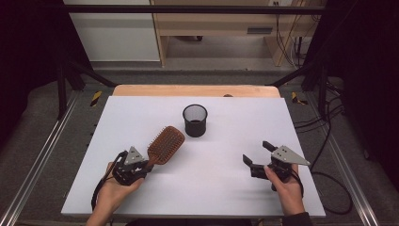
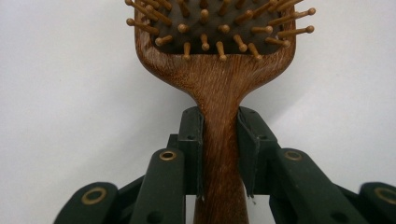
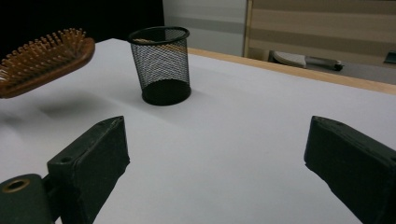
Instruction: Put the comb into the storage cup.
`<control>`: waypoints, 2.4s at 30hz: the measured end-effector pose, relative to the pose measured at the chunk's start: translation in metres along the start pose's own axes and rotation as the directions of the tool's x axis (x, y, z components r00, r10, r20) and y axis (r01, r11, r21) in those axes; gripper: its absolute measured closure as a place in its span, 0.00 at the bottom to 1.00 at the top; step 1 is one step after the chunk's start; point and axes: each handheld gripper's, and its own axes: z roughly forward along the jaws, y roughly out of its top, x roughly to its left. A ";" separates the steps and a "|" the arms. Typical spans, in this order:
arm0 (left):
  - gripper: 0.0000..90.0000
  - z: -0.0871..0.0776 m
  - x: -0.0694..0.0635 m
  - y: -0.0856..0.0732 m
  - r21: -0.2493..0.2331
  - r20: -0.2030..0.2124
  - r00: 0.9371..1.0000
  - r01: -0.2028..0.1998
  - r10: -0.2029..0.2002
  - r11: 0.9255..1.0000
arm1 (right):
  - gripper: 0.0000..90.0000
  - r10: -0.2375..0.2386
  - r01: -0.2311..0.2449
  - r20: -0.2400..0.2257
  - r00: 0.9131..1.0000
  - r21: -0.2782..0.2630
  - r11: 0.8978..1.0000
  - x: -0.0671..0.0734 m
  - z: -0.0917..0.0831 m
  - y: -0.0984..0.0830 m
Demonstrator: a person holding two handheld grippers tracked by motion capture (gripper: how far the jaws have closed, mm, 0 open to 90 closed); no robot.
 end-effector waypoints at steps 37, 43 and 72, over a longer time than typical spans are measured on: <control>0.81 -0.005 -0.021 0.007 -0.118 -0.040 0.999 -0.017 0.013 0.993 | 0.07 0.265 -0.257 -0.247 0.932 0.067 0.964 0.068 0.043 0.015; 0.81 -0.002 -0.031 0.010 -0.131 -0.021 0.999 -0.027 0.025 0.991 | 0.07 0.285 -0.275 -0.286 0.915 0.076 0.959 0.086 0.054 0.018; 0.81 0.003 -0.063 0.018 -0.183 -0.006 0.996 -0.093 0.094 0.979 | 0.12 0.390 -0.377 -0.446 0.805 0.122 0.918 0.102 0.108 0.040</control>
